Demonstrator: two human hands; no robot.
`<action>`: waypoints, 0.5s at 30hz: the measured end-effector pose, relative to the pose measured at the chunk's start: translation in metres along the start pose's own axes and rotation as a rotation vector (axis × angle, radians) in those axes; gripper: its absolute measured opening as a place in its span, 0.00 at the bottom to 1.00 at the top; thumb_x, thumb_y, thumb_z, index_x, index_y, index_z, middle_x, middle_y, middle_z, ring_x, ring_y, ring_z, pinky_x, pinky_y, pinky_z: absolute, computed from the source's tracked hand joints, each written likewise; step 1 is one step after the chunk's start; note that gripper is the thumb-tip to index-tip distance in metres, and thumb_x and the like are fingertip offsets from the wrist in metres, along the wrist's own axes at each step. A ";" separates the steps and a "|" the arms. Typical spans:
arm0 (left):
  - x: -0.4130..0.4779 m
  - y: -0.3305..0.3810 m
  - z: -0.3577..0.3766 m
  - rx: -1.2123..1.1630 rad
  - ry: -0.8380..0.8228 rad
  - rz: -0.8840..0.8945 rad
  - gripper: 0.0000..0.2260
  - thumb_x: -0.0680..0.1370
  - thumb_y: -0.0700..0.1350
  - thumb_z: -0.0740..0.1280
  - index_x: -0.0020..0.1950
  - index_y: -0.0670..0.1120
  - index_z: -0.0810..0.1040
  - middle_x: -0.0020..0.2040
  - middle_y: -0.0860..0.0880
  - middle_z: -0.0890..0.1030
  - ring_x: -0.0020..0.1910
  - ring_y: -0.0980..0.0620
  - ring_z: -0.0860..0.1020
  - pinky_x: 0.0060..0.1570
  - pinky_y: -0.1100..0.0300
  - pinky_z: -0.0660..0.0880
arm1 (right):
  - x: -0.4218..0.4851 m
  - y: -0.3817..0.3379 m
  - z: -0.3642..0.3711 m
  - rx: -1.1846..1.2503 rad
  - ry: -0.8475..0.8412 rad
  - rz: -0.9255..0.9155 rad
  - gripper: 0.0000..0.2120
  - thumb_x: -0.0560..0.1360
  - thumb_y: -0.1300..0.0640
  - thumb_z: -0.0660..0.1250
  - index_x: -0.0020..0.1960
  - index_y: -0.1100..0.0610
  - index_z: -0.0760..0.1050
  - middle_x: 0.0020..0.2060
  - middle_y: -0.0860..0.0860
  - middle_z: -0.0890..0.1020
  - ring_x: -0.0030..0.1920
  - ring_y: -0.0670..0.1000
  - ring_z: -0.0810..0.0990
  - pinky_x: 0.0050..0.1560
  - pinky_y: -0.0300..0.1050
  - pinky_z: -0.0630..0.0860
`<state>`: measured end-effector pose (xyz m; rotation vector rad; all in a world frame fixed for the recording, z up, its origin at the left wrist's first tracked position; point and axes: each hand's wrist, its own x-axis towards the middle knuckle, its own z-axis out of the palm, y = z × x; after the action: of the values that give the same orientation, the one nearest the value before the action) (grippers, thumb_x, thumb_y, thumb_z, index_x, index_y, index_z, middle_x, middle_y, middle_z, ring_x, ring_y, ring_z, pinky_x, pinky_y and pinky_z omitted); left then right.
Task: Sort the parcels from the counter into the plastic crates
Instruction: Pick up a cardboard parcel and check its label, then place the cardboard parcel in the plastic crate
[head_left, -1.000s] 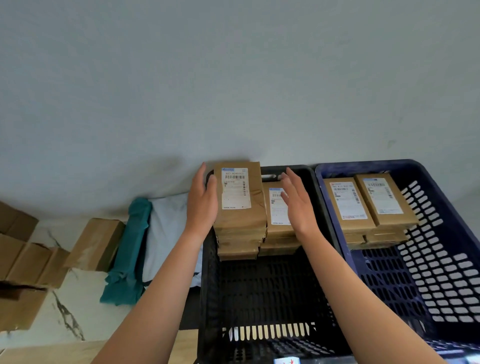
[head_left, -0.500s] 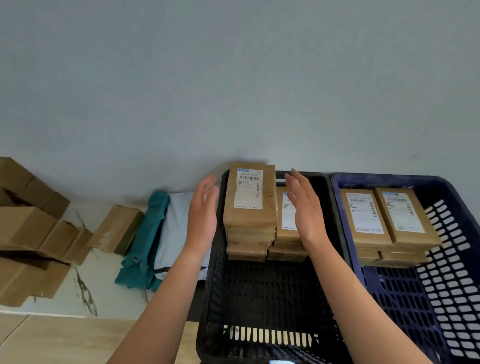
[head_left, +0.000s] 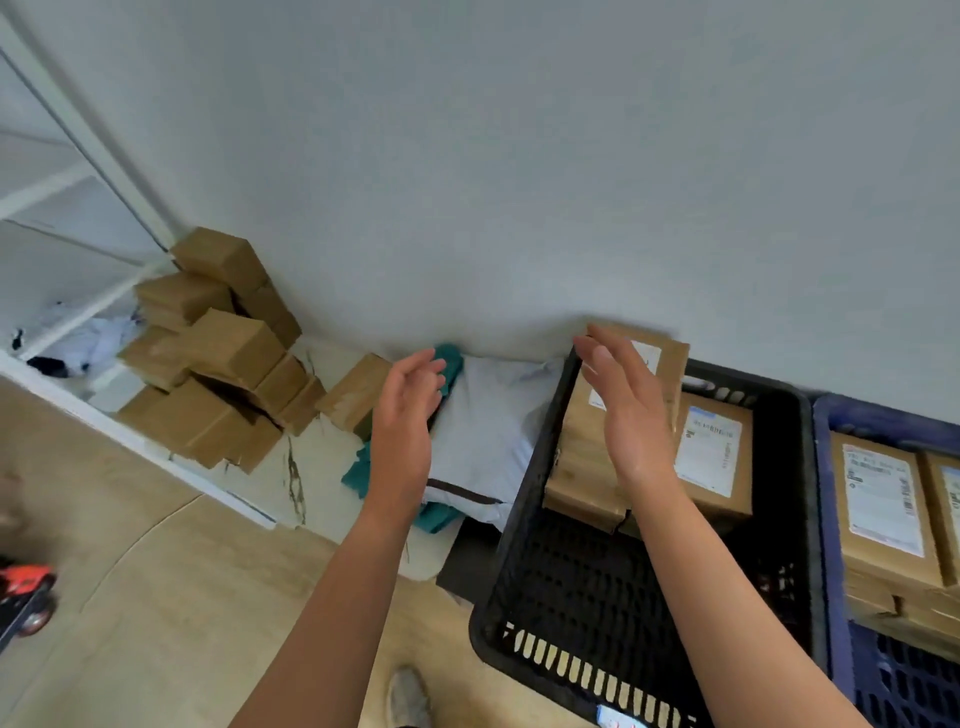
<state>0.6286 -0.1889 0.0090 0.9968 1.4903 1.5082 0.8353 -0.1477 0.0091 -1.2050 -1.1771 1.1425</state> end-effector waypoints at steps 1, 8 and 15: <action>0.001 0.002 -0.009 -0.022 0.010 0.002 0.13 0.85 0.50 0.63 0.67 0.50 0.79 0.64 0.50 0.83 0.65 0.54 0.81 0.73 0.50 0.74 | -0.002 -0.003 0.011 -0.005 -0.024 -0.003 0.19 0.84 0.42 0.60 0.72 0.42 0.75 0.65 0.37 0.82 0.72 0.44 0.75 0.78 0.56 0.66; 0.028 0.009 -0.102 -0.040 -0.007 -0.001 0.13 0.84 0.52 0.64 0.68 0.55 0.78 0.63 0.56 0.83 0.66 0.57 0.80 0.73 0.52 0.72 | -0.010 -0.016 0.125 -0.020 -0.083 -0.053 0.15 0.86 0.48 0.61 0.70 0.45 0.77 0.62 0.42 0.84 0.68 0.43 0.79 0.75 0.56 0.71; 0.072 0.013 -0.247 -0.041 0.098 -0.031 0.11 0.86 0.49 0.62 0.67 0.57 0.79 0.62 0.59 0.83 0.65 0.59 0.79 0.72 0.51 0.73 | -0.020 -0.019 0.276 -0.052 -0.214 -0.059 0.15 0.85 0.47 0.60 0.69 0.44 0.78 0.61 0.42 0.85 0.66 0.44 0.80 0.74 0.57 0.72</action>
<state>0.3728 -0.2197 0.0209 0.8828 1.5295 1.5790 0.5585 -0.1519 0.0300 -1.0996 -1.4023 1.2253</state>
